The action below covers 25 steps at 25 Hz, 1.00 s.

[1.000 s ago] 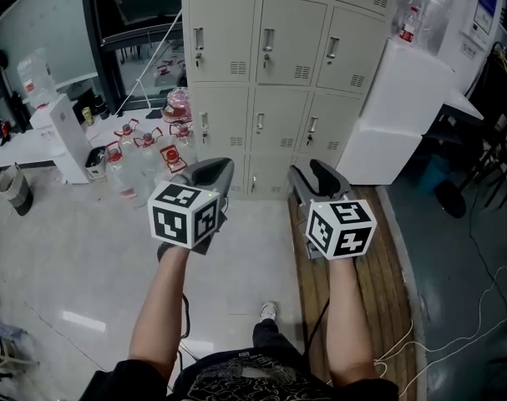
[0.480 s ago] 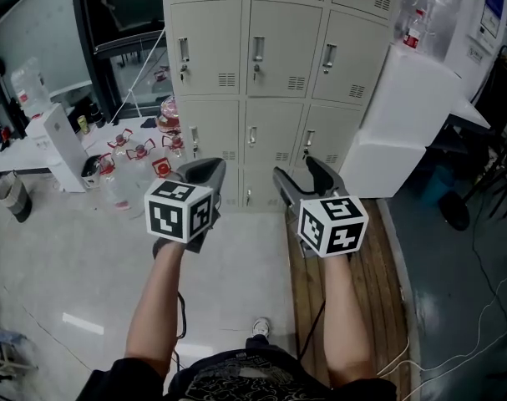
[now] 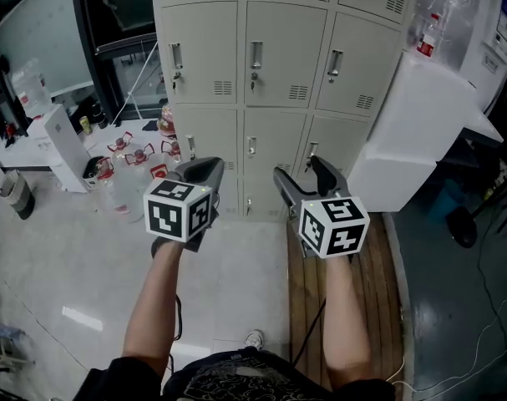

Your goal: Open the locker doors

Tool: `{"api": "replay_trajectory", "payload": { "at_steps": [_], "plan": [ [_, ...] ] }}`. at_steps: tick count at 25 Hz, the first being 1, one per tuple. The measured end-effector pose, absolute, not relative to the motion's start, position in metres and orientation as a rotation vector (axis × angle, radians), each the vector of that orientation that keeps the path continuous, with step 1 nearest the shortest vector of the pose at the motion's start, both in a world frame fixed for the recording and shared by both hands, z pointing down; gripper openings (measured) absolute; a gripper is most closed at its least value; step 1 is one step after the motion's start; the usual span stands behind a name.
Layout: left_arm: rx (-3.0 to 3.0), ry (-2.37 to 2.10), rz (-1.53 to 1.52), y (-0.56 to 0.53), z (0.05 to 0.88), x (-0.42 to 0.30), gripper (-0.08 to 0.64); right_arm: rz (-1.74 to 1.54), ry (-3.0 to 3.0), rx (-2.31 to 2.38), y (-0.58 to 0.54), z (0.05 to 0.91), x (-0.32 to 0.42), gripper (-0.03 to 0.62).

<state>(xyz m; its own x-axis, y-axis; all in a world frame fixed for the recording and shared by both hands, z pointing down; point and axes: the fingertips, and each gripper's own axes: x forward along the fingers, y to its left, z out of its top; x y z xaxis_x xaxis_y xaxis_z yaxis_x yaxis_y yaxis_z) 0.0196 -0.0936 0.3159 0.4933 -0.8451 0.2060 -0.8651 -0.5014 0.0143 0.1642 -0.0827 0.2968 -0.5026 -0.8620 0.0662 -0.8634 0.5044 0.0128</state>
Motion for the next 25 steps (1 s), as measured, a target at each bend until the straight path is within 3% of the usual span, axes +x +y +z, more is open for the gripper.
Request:
{"api": "replay_trajectory", "payload": {
  "at_steps": [25],
  "plan": [
    [2.553, -1.619, 0.271, -0.173, 0.311, 0.027, 0.0, 0.044, -2.75, 1.404, -0.167, 0.297, 0.171, 0.328]
  ]
}}
